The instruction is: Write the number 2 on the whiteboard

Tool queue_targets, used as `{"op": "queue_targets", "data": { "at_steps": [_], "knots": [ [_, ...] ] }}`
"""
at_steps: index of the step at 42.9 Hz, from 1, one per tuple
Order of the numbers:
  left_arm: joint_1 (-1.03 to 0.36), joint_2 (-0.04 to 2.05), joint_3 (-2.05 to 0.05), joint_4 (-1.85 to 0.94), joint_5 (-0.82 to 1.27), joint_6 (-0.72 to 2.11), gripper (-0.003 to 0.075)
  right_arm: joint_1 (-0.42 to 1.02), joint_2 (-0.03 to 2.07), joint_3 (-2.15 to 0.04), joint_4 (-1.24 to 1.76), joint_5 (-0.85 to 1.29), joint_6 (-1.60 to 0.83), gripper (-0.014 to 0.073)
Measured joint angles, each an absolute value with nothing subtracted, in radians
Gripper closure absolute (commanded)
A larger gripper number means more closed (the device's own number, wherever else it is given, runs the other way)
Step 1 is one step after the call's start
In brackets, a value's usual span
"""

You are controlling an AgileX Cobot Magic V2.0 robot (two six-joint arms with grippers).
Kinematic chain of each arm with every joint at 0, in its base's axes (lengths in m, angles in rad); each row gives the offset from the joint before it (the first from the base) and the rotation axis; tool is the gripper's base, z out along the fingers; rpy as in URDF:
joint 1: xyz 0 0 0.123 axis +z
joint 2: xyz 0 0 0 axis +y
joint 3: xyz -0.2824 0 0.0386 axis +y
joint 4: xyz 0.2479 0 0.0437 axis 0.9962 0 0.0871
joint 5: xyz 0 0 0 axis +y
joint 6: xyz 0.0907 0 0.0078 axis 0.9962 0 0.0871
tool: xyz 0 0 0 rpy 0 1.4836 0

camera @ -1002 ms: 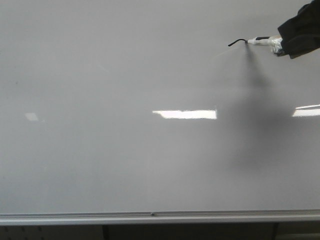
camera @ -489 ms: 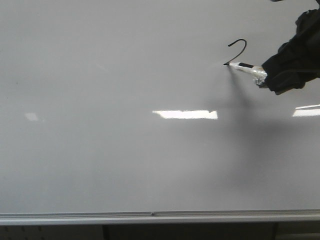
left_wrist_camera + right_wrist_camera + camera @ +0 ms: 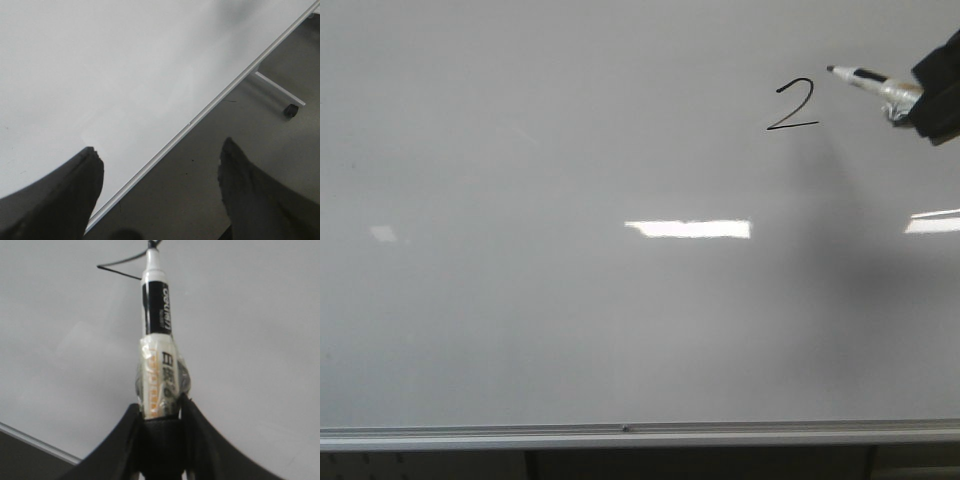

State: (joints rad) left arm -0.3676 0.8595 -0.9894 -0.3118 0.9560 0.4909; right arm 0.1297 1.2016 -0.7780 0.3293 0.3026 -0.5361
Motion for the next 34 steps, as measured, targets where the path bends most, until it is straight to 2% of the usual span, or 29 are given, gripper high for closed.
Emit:
{"op": "queue_targets", "data": {
  "at_steps": [7,17,26,34],
  "knots": [
    [-0.368,0.891,-0.997,-0.333,0.981,0.567,0.0251,0.158,1.070,-0.838,0.329,0.568,-0.536,0.0559],
    [-0.432,1.008,-1.053,-0.442,1.038,0.738,0.0251,0.283,1.043,-0.965,0.329,0.952,-0.642,0.0559],
    [-0.607,1.120,-1.112,-0.456,1.035,0.828,0.0251,0.393,1.043,-0.973,0.381,1.092,-0.802,0.0559],
    [-0.747,1.245,-1.189,-0.457,1.030,0.851,0.0251,0.415,1.043,-0.973,0.507,1.130,-0.915,0.0559]
  ]
}}
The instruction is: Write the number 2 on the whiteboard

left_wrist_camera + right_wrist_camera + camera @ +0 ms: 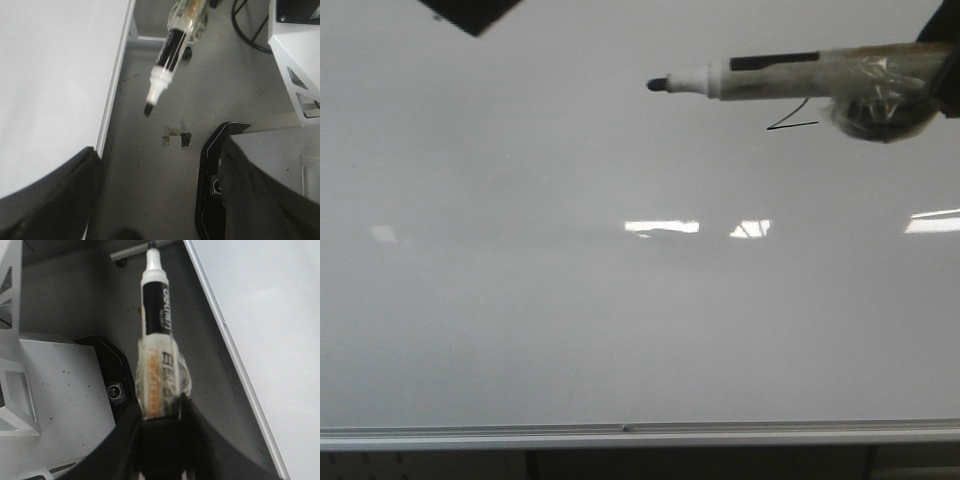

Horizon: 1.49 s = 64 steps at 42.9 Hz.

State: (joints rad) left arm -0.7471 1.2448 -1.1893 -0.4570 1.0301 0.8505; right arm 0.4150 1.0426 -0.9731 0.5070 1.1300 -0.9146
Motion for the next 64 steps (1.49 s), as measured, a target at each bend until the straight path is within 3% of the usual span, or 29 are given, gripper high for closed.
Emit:
{"op": "queue_targets", "data": {
  "at_steps": [16,32,37,43,46,57,64],
  "knots": [
    [-0.889,1.467,-1.342,-0.455,1.017,0.854,0.0262,0.415,1.043,-0.973,0.539,1.137,-0.948,0.0559],
    [-0.899,1.497,-1.349,-0.451,1.015,0.857,0.0619,0.415,1.043,-0.973,0.540,1.139,-0.954,0.0547],
    [-0.899,1.497,-1.349,-0.445,1.022,0.866,0.0679,0.415,1.043,-0.973,0.540,1.143,-0.964,0.0418],
    [-0.902,1.497,-1.349,-0.447,1.026,0.867,0.0690,0.415,1.043,-0.973,0.540,1.142,-0.964,0.0137],
    [-0.902,1.497,-1.349,-0.445,1.026,0.854,0.0690,0.415,1.043,-0.973,0.540,1.142,-0.947,0.0046],
    [-0.902,1.485,-1.349,-0.231,1.026,0.619,0.0690,0.312,0.975,-0.973,0.388,1.140,-0.755,0.0034],
    [-0.892,1.425,-1.349,0.096,1.039,0.223,0.0690,0.240,0.916,-0.973,0.293,1.140,-0.637,0.0034]
  ]
}}
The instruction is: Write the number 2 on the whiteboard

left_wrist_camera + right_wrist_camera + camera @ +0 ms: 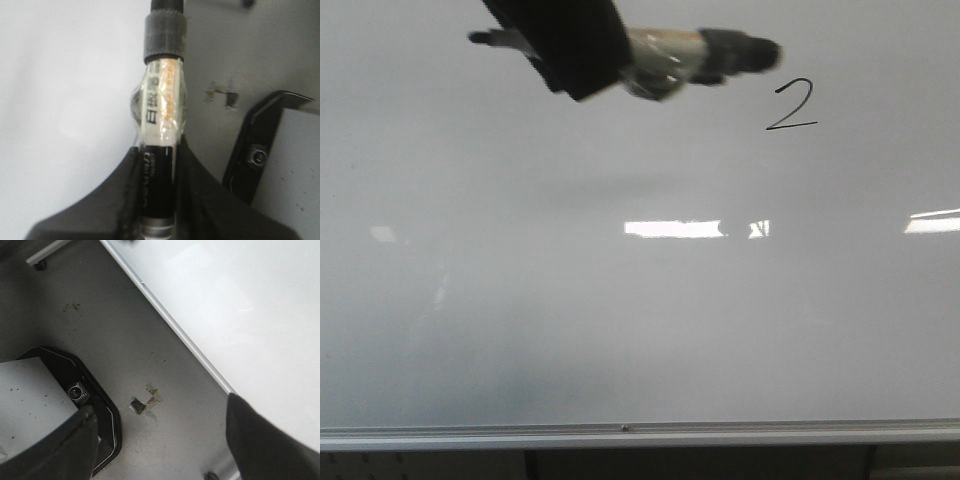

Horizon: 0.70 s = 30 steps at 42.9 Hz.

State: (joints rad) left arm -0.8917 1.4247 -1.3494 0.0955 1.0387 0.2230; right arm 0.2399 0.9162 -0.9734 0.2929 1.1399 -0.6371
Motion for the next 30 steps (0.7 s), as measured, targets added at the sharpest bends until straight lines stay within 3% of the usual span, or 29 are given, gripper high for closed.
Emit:
{"op": "queue_targets", "data": {
  "at_steps": [10,22,30],
  "knots": [
    [-0.707,1.269,-1.304,0.293,1.041,-0.107,0.0690,0.233,0.904,-0.975,0.284,1.140,-0.620,0.0034],
    [-0.345,1.011,-1.020,0.307,0.799,-0.201,0.0690,0.231,0.904,-0.975,0.284,1.120,-0.620,0.0034],
    [-0.116,0.984,-0.856,0.262,0.586,-0.260,0.0690,0.231,0.904,-0.975,0.284,1.104,-0.618,0.0034]
  ]
}}
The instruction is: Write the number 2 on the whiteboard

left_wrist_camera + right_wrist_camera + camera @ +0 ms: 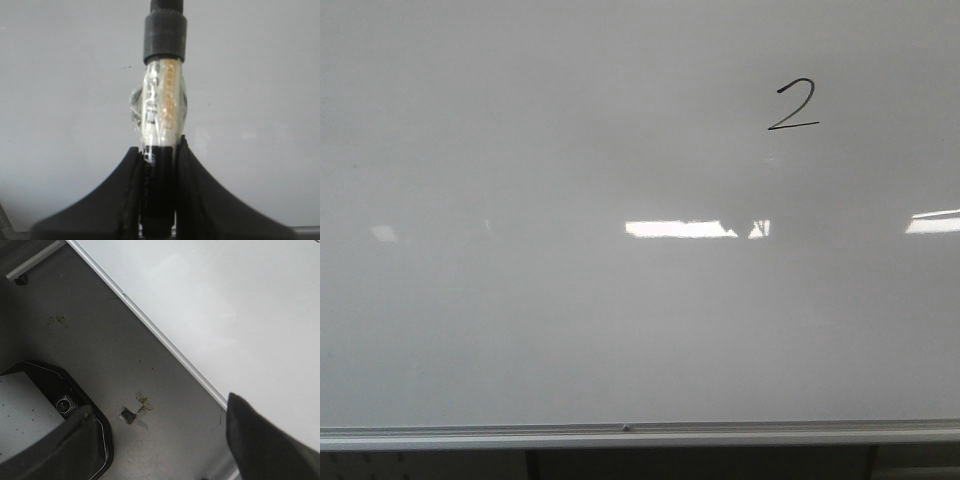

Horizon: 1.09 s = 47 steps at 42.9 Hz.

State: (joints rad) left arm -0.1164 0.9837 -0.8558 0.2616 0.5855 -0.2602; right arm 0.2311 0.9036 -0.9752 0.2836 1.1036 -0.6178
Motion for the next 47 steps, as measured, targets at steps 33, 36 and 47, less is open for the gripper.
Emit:
{"op": "queue_targets", "data": {
  "at_steps": [33,36,47],
  "knots": [
    [-0.050,1.432,-0.651,0.152,-0.389,-0.269,0.0689,0.231,0.904,-0.975,0.284,1.080,-0.616,0.0034],
    [-0.048,1.483,-0.651,0.152,-0.448,-0.258,0.0687,0.231,0.904,-0.975,0.284,1.080,-0.616,0.0034],
    [-0.046,1.605,-0.651,0.155,-0.631,-0.214,0.0529,0.231,0.904,-0.975,0.284,1.080,-0.616,0.0034]
  ]
}}
